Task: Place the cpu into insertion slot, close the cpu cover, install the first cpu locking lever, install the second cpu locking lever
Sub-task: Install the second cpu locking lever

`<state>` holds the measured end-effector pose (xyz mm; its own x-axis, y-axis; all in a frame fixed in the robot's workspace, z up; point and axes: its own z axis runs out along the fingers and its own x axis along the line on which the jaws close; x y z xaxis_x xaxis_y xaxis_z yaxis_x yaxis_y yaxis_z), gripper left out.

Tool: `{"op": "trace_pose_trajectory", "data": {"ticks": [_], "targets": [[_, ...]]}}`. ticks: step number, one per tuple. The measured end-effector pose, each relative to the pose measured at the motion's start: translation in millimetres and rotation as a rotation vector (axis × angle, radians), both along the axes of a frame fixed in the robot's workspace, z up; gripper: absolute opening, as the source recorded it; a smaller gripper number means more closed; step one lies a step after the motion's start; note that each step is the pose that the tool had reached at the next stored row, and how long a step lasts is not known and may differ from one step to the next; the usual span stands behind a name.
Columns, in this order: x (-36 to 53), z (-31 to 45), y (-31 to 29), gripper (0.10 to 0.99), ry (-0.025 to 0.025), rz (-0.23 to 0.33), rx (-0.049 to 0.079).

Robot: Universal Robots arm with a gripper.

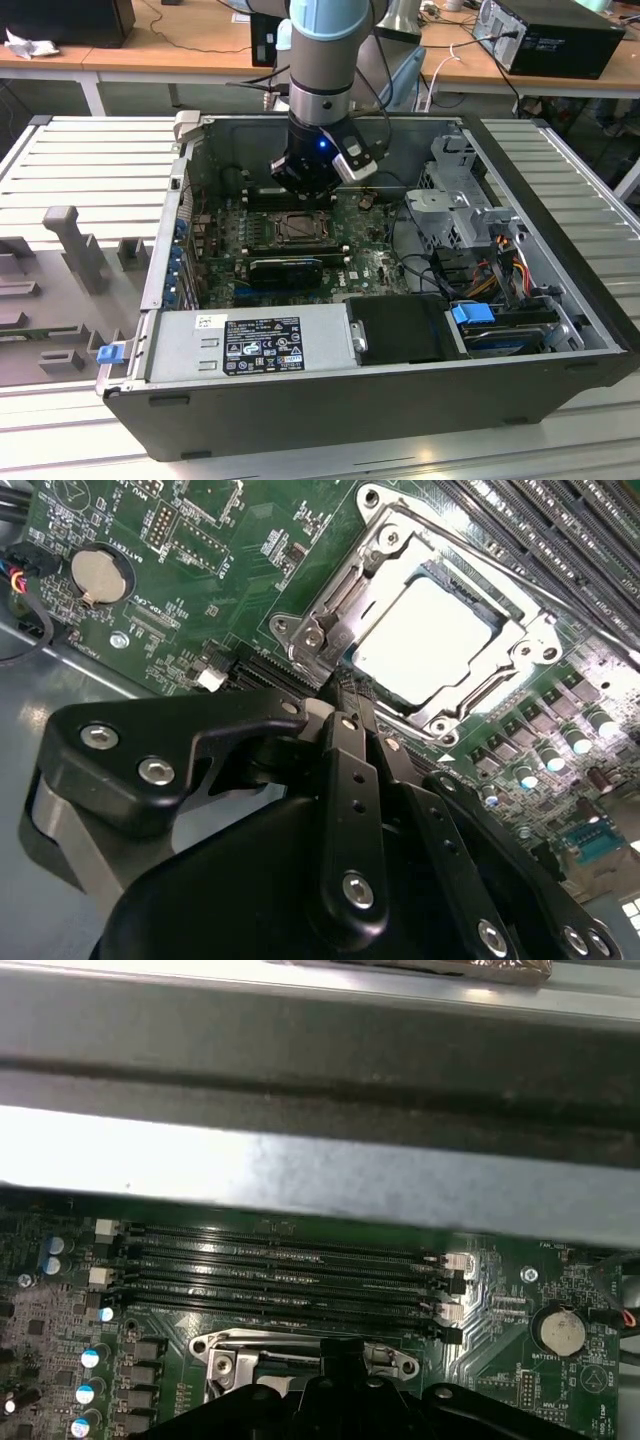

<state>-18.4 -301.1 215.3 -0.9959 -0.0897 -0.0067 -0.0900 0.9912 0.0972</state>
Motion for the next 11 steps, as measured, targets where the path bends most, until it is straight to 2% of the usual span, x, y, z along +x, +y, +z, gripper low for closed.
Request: {"op": "trace_pose_trajectory", "data": {"ticks": [2,5,11], "targets": [[0.0,1.8,-0.2,0.106,0.0,0.0,0.0],[0.0,9.4,-0.1,0.106,0.0,0.0,0.0],[0.0,19.5,-0.2,0.106,0.0,0.0,0.0]]}}
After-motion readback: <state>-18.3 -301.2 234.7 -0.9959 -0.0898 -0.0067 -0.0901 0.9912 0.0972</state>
